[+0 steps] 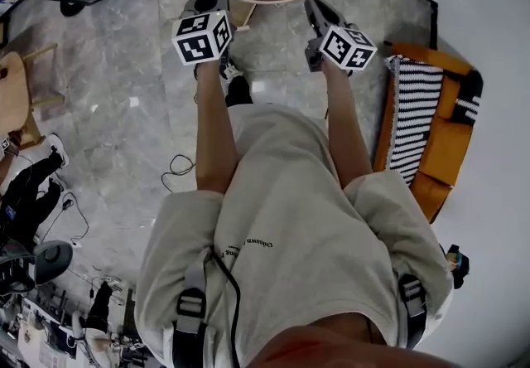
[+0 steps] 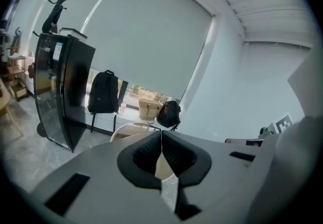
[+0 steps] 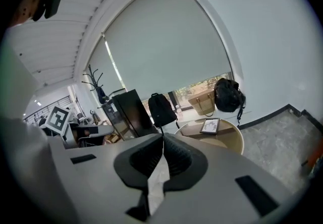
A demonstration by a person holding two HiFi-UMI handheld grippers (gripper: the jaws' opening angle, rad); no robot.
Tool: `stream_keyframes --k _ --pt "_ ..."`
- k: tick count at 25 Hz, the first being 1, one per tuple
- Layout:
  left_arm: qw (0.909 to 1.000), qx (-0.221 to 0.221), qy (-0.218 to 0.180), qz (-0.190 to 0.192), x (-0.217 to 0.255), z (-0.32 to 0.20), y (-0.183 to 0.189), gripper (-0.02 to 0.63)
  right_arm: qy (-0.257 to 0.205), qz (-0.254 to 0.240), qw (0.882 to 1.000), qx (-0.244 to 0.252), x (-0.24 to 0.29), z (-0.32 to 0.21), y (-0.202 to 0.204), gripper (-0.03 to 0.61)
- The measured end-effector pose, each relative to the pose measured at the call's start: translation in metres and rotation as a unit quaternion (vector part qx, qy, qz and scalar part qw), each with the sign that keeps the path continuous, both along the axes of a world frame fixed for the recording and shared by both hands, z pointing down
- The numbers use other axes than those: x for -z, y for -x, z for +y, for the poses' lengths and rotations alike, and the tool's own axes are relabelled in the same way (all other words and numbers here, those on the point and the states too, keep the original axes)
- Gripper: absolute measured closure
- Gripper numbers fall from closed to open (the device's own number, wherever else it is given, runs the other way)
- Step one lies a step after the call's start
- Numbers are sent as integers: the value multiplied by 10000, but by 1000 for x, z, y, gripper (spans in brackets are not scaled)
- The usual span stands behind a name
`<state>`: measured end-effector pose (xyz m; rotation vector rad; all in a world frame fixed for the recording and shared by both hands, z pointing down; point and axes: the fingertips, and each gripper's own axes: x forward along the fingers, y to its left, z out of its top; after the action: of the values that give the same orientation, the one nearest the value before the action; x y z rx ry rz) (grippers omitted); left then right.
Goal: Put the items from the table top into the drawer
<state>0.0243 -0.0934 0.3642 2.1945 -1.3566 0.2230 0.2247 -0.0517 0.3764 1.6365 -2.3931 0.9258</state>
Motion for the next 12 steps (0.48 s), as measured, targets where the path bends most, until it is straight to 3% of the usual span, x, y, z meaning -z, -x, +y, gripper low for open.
stream_keyframes --k 8,12 --pt "9978 441 498 57 -57 -34 73 592 305 344 9964 714 -35 -74 66 545" --pt "9949 737 690 66 -77 -37 91 592 441 709 9908 1063 -52 -93 78 545"
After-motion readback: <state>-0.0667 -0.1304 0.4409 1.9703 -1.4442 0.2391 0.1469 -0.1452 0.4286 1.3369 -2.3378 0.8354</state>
